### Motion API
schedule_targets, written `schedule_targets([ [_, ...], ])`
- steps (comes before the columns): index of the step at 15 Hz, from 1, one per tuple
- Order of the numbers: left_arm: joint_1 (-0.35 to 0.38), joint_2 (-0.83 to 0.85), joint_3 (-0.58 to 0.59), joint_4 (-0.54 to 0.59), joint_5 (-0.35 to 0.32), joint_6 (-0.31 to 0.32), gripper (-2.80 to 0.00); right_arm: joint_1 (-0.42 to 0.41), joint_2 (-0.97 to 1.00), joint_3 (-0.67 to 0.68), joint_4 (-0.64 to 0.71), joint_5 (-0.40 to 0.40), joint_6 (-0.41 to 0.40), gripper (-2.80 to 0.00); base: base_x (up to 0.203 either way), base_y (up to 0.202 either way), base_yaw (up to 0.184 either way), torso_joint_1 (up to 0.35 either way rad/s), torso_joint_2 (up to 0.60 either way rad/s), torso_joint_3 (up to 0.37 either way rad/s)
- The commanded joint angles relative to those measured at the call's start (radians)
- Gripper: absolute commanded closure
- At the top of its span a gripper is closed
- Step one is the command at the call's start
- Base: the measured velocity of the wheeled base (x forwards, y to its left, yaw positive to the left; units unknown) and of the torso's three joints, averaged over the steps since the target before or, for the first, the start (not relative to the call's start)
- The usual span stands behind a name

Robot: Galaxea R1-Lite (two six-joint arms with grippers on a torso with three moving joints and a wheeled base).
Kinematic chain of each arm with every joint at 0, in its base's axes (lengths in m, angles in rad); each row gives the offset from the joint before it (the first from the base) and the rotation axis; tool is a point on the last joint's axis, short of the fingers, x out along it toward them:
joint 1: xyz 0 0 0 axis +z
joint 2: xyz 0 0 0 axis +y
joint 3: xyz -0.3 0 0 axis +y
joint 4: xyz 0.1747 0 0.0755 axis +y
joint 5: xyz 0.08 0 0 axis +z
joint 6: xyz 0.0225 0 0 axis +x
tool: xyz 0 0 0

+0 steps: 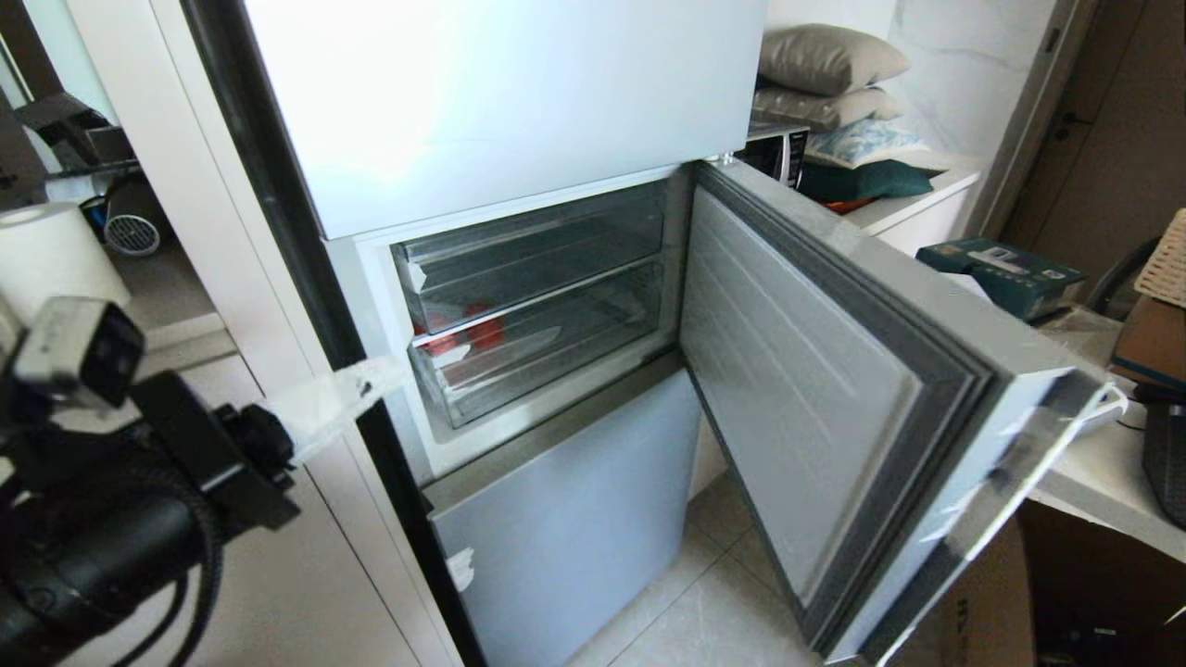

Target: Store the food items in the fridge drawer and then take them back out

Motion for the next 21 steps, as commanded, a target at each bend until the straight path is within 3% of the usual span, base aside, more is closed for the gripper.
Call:
schedule_targets([
  [1,0.081,-0.231,-0.18,0.424,0.001,0.334,0.0,0.0,0.0,0.0,0.0,0.001,-0.001,0.0,0.0,0.0,0.0,0.0,0.0,0.0],
  [3,0.138,-0.352,-0.294,0.669,0.013,0.518,0.0,0.0,0.0,0.0,0.0,0.001,-0.001,0.0,0.0,0.0,0.0,0.0,0.0,0.0],
  [4,0.172,-0.403,-0.302,0.764,0.042,0.567,0.0,0.0,0.0,0.0,0.0,0.001,-0.001,0.0,0.0,0.0,0.0,0.0,0.0,0.0],
  [6,0.239,-0.492,-0.226,0.88,0.163,0.685,0.0,0.0,0.0,0.0,0.0,0.001,-0.001,0.0,0.0,0.0,0.0,0.0,0.0,0.0],
  [8,0.333,-0.574,-0.126,0.911,0.228,0.806,0.0,0.0,0.0,0.0,0.0,0.001,-0.001,0.0,0.0,0.0,0.0,0.0,0.0,0.0],
  [11,0.477,-0.699,-0.019,0.921,0.242,0.841,0.0,0.0,0.0,0.0,0.0,0.001,-0.001,0.0,0.0,0.0,0.0,0.0,0.0,0.0],
  [15,0.517,-0.807,0.12,0.933,0.296,0.856,0.0,0.0,0.007,-0.042,0.004,-0.01,-0.04,0.0,0.0,0.0,0.0,0.0,0.0,0.0],
  [18,0.516,-0.876,0.207,0.999,0.322,0.904,0.0,0.002,0.208,-0.252,0.015,-0.015,0.08,0.0,0.0,0.0,0.0,0.0,0.0,0.0],
  [21,0.512,-0.949,0.265,1.016,0.309,0.905,0.0,0.003,0.624,-0.438,-0.02,-0.011,0.218,0.0,0.0,0.0,0.0,0.0,0.0,0.0],
])
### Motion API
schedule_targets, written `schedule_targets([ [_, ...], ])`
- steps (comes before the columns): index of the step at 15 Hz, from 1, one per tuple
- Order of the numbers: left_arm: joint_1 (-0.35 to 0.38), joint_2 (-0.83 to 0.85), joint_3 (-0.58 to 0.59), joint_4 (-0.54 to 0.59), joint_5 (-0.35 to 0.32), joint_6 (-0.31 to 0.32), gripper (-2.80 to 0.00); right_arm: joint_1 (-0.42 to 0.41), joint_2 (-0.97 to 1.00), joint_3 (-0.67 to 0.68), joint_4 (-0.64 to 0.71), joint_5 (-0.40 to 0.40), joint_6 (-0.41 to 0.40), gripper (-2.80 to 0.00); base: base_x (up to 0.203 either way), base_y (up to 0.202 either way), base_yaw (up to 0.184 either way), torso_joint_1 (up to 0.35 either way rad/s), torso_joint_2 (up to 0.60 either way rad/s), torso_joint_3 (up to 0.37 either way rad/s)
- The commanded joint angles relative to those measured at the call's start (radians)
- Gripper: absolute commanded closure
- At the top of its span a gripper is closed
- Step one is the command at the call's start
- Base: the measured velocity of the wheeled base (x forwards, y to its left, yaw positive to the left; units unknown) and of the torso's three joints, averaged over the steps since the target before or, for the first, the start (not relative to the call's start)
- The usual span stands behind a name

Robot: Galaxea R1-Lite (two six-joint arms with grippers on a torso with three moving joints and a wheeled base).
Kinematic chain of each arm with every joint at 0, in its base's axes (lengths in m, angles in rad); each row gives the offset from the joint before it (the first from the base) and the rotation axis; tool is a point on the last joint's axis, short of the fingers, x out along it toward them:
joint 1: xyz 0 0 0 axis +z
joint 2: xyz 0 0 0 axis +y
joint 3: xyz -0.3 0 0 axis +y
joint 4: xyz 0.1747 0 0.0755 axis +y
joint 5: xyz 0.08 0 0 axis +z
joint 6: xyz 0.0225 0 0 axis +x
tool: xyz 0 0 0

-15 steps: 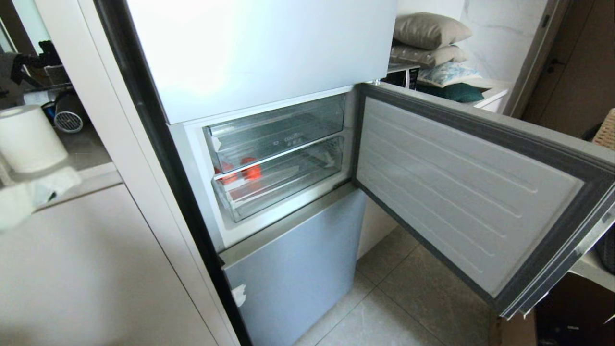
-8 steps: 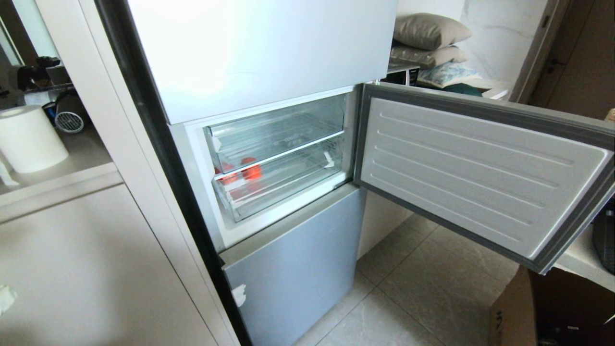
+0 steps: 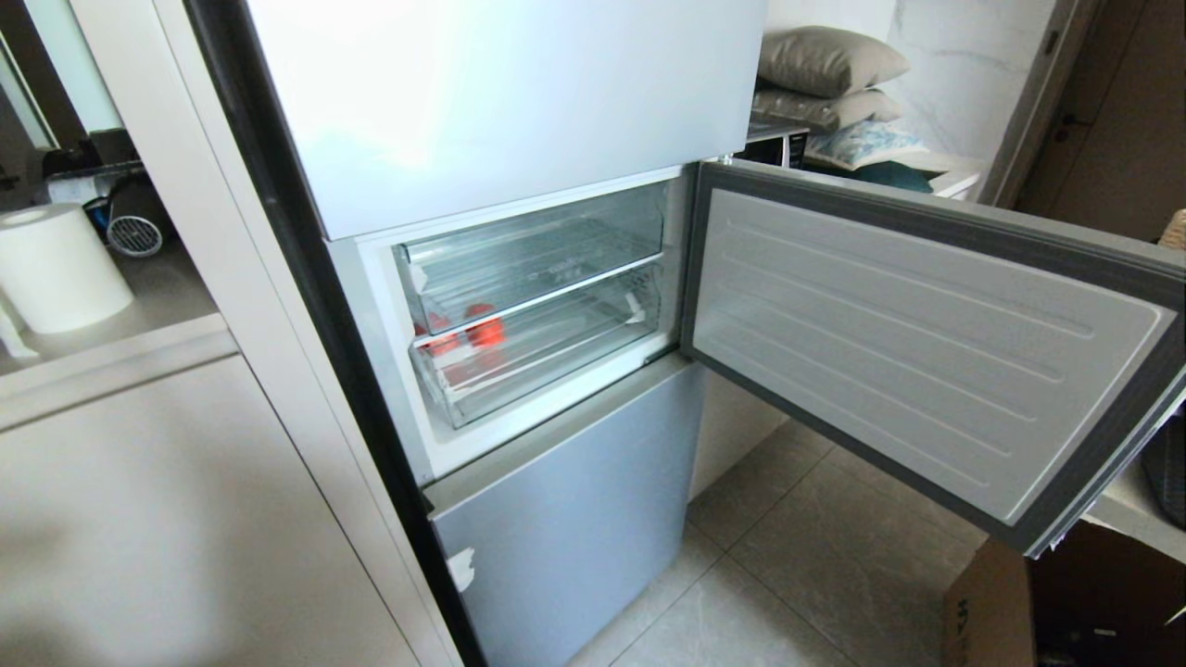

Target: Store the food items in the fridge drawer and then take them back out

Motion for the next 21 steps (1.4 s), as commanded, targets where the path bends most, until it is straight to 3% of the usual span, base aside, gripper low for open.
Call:
schedule_targets([
  [1,-0.003,-0.092,0.043,0.017,-0.001,0.002,0.0,0.001,0.427,-0.124,-0.076,0.002,0.074,0.0,0.0,0.0,0.0,0.0,0.0,0.0],
  [4,-0.013,-0.149,0.061,0.108,-0.014,0.026,0.0,-0.024,0.756,-0.203,-0.275,0.0,0.132,0.0,0.0,0.0,0.0,0.0,0.0,0.0],
  [9,-0.023,-0.289,0.102,0.117,-0.147,0.029,0.0,-0.157,1.096,-0.282,-0.695,-0.002,0.151,0.0,0.0,0.0,0.0,0.0,0.0,0.0],
  [10,-0.029,-0.309,0.108,0.113,-0.172,0.034,0.0,-0.166,1.116,-0.288,-0.72,-0.001,0.139,0.0,0.0,0.0,0.0,0.0,0.0,0.0],
  [14,-0.029,-0.309,0.114,0.103,-0.166,0.031,0.0,-0.186,1.146,-0.306,-0.725,-0.001,0.137,0.0,0.0,0.0,0.0,0.0,0.0,0.0],
  [17,-0.029,-0.309,0.113,0.103,-0.127,-0.039,0.0,-0.209,1.141,-0.303,-0.725,0.005,0.139,0.0,0.0,0.0,0.0,0.0,0.0,0.0],
  [19,-0.029,-0.309,0.113,0.103,-0.127,-0.039,0.0,-0.184,1.141,-0.305,-0.725,0.016,0.135,0.0,0.0,0.0,0.0,0.0,0.0,0.0],
  [21,-0.029,-0.309,0.113,0.103,-0.127,-0.039,0.0,-0.126,1.156,-0.31,-0.722,0.09,0.132,0.0,0.0,0.0,0.0,0.0,0.0,0.0],
])
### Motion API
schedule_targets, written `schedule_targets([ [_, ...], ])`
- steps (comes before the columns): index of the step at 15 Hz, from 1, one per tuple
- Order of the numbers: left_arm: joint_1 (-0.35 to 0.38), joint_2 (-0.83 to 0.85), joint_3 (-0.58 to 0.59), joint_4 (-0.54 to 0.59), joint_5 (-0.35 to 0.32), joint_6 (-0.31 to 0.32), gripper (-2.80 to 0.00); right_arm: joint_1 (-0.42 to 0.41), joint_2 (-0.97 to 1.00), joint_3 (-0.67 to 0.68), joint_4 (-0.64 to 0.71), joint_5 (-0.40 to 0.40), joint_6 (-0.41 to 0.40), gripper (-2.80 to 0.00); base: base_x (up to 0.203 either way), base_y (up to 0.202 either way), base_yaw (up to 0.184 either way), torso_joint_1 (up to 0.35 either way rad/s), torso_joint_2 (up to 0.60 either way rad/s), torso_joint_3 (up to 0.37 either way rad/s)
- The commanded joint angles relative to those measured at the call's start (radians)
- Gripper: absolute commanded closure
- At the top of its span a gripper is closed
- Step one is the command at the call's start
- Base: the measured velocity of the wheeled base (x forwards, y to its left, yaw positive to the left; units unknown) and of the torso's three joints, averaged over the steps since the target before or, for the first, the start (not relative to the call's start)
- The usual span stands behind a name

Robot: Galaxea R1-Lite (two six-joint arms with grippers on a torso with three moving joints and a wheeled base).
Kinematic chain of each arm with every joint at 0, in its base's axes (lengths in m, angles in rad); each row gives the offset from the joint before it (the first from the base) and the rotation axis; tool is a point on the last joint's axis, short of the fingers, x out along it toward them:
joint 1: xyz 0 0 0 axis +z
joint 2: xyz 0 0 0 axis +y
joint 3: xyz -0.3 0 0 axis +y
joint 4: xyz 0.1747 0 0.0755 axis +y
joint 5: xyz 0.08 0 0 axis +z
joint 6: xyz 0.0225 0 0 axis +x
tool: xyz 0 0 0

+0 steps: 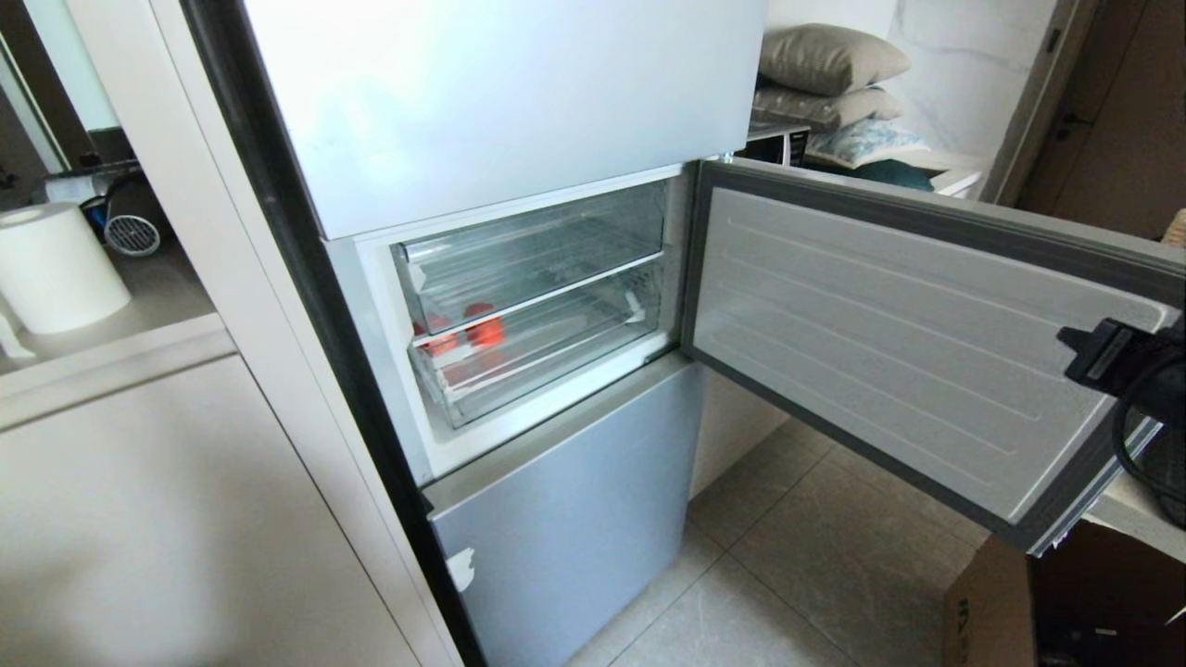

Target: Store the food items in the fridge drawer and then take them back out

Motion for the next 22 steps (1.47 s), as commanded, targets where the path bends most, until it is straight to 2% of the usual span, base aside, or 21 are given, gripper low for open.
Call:
schedule_targets([
  [1,0.0,0.0,0.0,0.002,0.001,-0.001,0.0,0.051,0.017,0.002,-0.003,0.055,-0.001,0.0,0.0,0.0,0.0,0.0,0.0,0.0],
  [4,0.0,0.0,0.0,0.002,0.001,-0.001,0.0,0.074,0.038,0.047,-0.006,0.048,-0.005,0.0,0.0,0.0,0.0,0.0,0.0,0.0],
  [5,0.0,0.0,0.0,0.002,0.001,-0.001,0.0,0.081,0.036,0.061,-0.007,0.018,-0.045,0.0,0.0,0.0,0.0,0.0,0.0,0.0],
  [7,0.0,0.0,0.0,0.002,0.001,-0.001,0.0,0.112,0.037,0.066,-0.007,-0.092,-0.084,0.0,0.0,0.0,0.0,0.0,0.0,0.0],
  [11,0.0,0.0,0.0,0.002,0.001,-0.001,0.0,0.129,-0.083,0.153,-0.007,-0.094,-0.087,0.0,0.0,0.0,0.0,0.0,0.0,0.0],
  [15,0.0,0.0,0.0,0.002,0.001,-0.001,0.0,0.222,-0.412,0.356,-0.003,-0.095,-0.148,0.0,0.0,0.0,0.0,0.0,0.0,0.0],
  [18,0.0,0.0,0.0,0.002,0.001,-0.001,0.0,0.245,-0.713,0.552,0.017,-0.099,-0.225,0.0,0.0,0.0,0.0,0.0,0.0,0.0],
  [22,0.0,0.0,0.0,0.001,0.001,-0.002,0.0,0.254,-1.167,0.621,0.323,-0.125,-0.319,0.0,0.0,0.0,0.0,0.0,0.0,0.0],
])
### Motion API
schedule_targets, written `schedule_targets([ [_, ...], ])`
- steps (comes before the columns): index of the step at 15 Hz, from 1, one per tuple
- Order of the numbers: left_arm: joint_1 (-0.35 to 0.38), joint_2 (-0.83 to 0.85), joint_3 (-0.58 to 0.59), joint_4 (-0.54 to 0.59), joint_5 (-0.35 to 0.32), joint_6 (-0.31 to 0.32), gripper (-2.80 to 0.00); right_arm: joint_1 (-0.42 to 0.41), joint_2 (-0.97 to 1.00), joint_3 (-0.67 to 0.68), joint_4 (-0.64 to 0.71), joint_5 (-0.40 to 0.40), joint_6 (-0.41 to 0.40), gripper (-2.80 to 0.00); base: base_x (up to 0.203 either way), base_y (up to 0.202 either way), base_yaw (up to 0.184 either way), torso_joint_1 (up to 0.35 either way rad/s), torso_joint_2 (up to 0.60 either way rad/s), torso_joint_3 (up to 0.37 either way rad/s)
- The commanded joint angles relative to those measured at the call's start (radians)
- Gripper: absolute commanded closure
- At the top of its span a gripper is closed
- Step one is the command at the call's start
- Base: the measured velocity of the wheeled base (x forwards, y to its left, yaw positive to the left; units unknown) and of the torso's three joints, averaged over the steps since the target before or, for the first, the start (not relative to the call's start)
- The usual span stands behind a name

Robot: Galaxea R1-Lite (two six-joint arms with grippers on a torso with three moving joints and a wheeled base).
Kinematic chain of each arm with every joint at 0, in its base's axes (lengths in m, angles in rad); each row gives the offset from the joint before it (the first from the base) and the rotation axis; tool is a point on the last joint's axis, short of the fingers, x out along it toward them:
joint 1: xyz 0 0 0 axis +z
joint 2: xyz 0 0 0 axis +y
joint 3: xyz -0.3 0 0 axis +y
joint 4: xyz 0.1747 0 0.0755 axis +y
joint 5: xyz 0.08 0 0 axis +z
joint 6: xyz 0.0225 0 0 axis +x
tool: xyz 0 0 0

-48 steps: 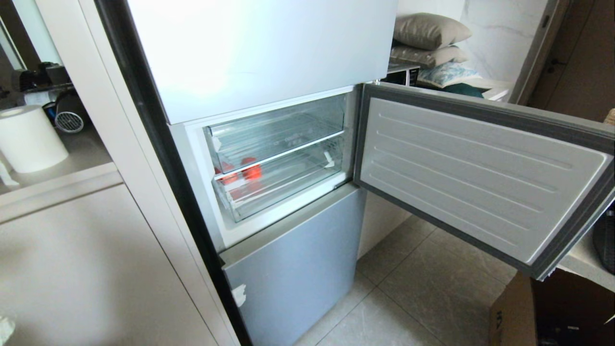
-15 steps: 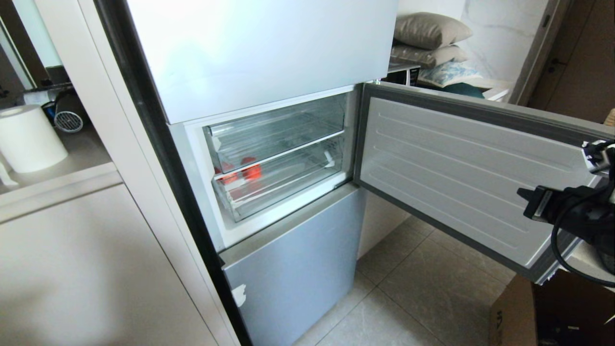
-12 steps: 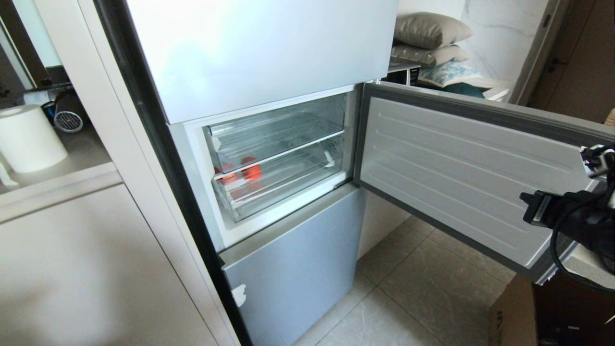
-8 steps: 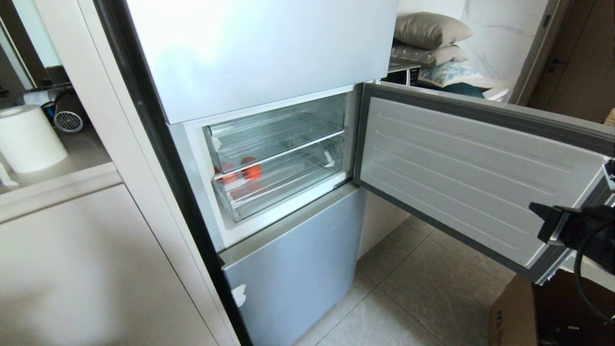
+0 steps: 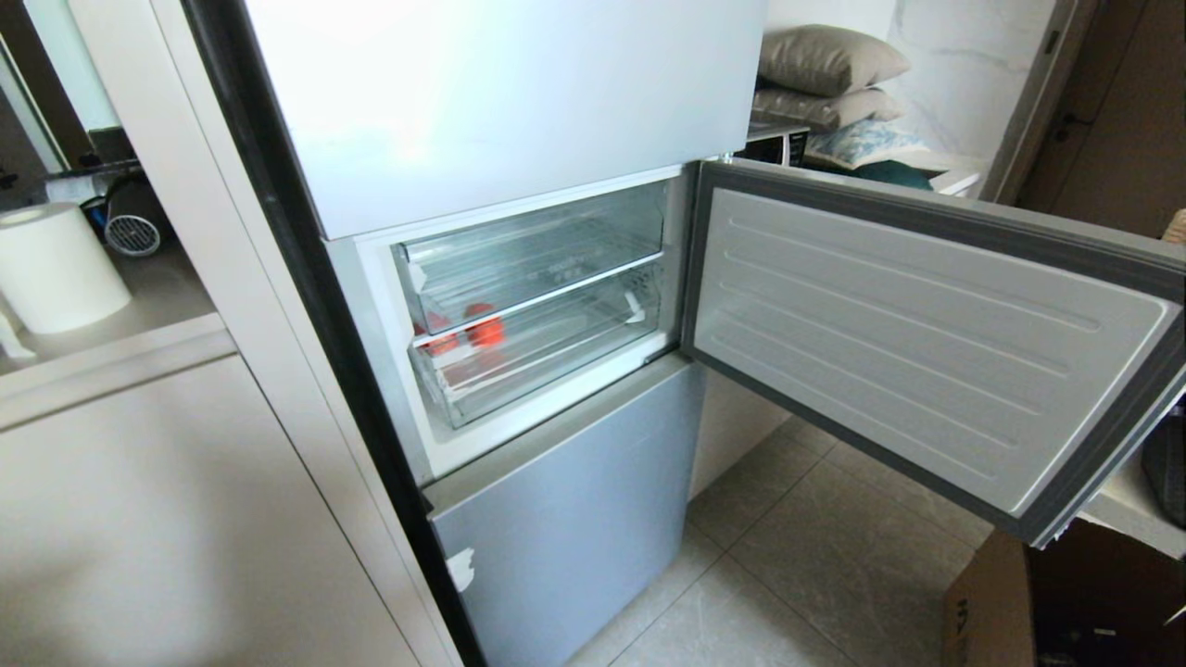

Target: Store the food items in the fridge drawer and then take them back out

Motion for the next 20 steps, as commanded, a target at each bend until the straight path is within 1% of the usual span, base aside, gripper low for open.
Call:
schedule_targets([
  [1,0.0,0.0,0.0,0.001,0.0,-0.001,0.0,0.005,-0.304,0.037,0.19,-0.032,-0.044,0.0,0.0,0.0,0.0,0.0,0.0,0.0],
  [2,0.0,0.0,0.0,0.0,0.0,0.001,0.0,0.007,-0.321,0.05,0.28,-0.051,-0.067,0.0,0.0,0.0,0.0,0.0,0.0,0.0],
  [3,0.0,0.0,0.0,0.0,0.0,0.0,0.0,0.009,-0.308,0.062,0.359,-0.051,-0.089,0.0,0.0,0.0,0.0,0.0,0.0,0.0],
  [5,0.0,0.0,0.0,0.0,0.0,0.001,0.0,0.01,-0.303,0.063,0.441,0.036,-0.094,0.0,0.0,0.0,0.0,0.0,0.0,0.0],
  [6,0.0,0.0,0.0,0.0,0.0,0.0,0.0,0.01,-0.302,0.066,0.493,0.064,-0.088,0.0,0.0,0.0,0.0,0.0,0.0,0.0],
  [7,0.0,0.0,0.0,0.0,0.0,0.001,0.0,0.007,-0.302,0.056,0.56,0.068,-0.079,0.0,0.0,0.0,0.0,0.0,0.0,0.0],
  [9,0.0,0.0,0.0,0.0,0.0,0.001,0.0,-0.005,-0.303,0.052,0.551,0.061,-0.028,0.0,0.0,0.0,0.0,0.0,0.0,0.0],
  [10,0.0,0.0,0.0,0.0,0.0,0.001,0.0,-0.031,-0.309,0.052,0.551,0.058,-0.026,0.0,0.0,0.0,0.0,0.0,0.0,0.0],
  [11,0.0,0.0,0.0,0.0,0.0,0.001,0.0,-0.086,-0.329,0.052,0.551,0.058,-0.027,0.0,0.0,0.0,0.0,0.0,0.0,0.0],
  [12,0.0,0.0,0.0,0.0,0.0,0.001,0.0,-0.124,-0.351,0.053,0.548,0.056,-0.022,0.0,0.0,0.0,0.0,0.0,0.0,0.0],
  [14,0.0,0.0,0.0,0.0,0.0,0.001,0.0,-0.124,-0.382,0.055,0.539,0.06,-0.028,0.0,0.0,0.0,0.0,0.0,0.0,0.0],
  [17,0.0,0.0,0.0,0.0,0.0,0.0,0.0,-0.105,-0.558,0.054,0.542,0.077,-0.055,0.0,0.0,0.0,0.0,0.0,0.0,0.0],
  [20,0.0,0.0,0.0,0.0,0.0,0.001,0.0,-0.097,-0.576,0.055,0.541,0.091,-0.081,0.0,0.0,0.0,0.0,0.0,0.0,0.0],
])
